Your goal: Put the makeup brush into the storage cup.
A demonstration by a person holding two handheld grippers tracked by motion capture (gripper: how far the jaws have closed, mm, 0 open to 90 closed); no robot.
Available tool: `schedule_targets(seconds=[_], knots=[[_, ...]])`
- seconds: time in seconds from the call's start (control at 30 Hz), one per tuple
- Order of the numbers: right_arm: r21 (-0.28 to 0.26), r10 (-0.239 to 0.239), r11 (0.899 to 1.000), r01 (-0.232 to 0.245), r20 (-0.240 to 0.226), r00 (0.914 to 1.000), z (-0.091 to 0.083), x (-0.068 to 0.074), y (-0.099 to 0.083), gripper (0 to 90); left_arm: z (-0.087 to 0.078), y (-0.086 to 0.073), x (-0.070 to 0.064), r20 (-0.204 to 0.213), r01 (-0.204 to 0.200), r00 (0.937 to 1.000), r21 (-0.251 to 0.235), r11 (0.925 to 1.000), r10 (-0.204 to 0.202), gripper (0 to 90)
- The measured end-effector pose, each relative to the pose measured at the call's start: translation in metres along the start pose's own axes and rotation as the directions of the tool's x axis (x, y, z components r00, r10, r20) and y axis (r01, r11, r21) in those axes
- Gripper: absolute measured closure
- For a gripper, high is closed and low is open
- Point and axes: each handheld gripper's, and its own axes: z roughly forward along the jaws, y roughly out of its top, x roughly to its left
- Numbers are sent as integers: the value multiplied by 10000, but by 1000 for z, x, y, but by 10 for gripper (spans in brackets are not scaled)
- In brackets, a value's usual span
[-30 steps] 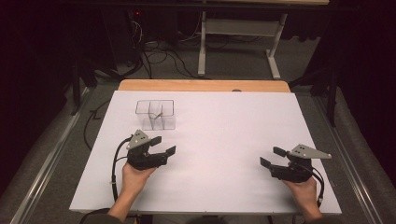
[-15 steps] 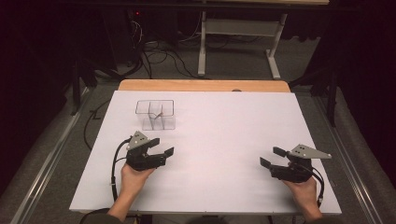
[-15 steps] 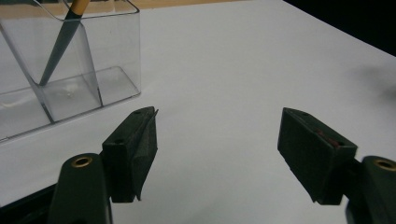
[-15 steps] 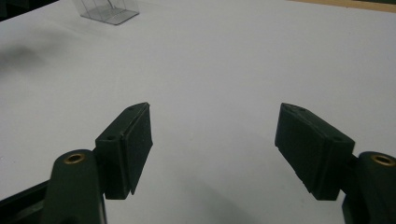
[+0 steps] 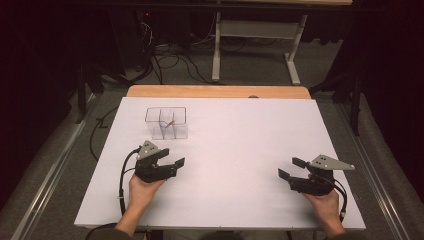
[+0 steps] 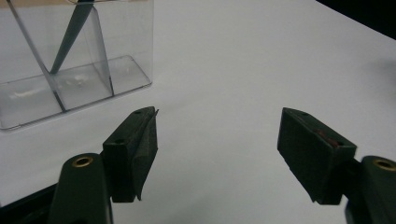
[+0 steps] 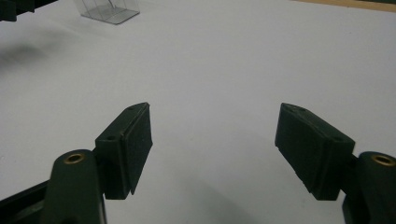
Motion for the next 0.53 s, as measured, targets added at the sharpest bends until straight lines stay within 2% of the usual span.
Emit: schedule_targets(seconds=[0.53], knots=[[0,-6,10000,6,-42,10000,0,0,0,296,0,0,1,-28,31,10000,-2,10000,-31,293]])
